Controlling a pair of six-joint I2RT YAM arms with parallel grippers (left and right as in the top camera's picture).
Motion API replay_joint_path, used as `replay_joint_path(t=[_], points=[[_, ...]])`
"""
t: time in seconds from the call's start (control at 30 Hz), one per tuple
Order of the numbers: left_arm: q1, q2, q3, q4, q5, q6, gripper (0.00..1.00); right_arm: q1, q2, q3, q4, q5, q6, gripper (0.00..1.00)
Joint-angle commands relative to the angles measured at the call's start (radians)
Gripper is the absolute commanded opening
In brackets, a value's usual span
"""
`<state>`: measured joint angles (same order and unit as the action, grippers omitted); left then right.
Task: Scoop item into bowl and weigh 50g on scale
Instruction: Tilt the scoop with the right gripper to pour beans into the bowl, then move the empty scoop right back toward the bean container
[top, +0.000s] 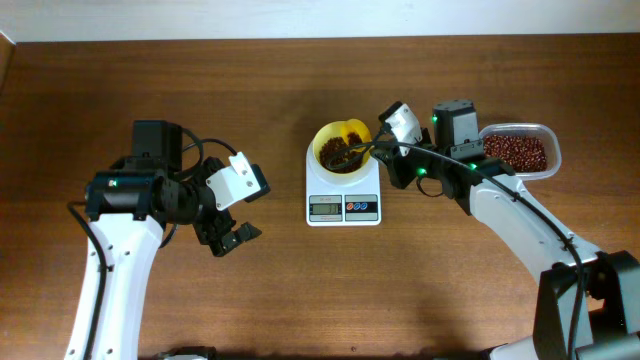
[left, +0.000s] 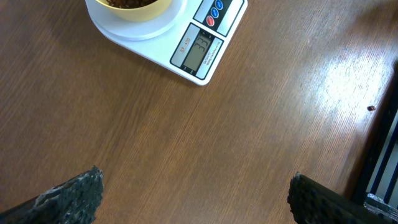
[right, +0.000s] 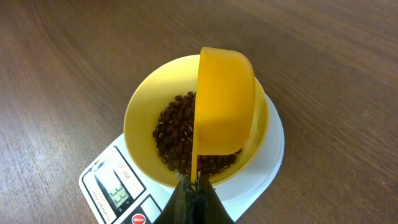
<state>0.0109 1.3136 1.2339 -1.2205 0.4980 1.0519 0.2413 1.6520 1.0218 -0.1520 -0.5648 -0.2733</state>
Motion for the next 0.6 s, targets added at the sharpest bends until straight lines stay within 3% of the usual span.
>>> replay_joint_path(t=[0.0,0.57], points=[[0.005,-0.004,-0.006,0.000,0.018,0.009,0.99,0.001,-0.024,-0.002,0.014,-0.006,-0.019,0.04],[0.005,-0.004,-0.006,0.000,0.018,0.009,0.99,0.007,-0.030,-0.001,-0.004,0.052,-0.018,0.04]])
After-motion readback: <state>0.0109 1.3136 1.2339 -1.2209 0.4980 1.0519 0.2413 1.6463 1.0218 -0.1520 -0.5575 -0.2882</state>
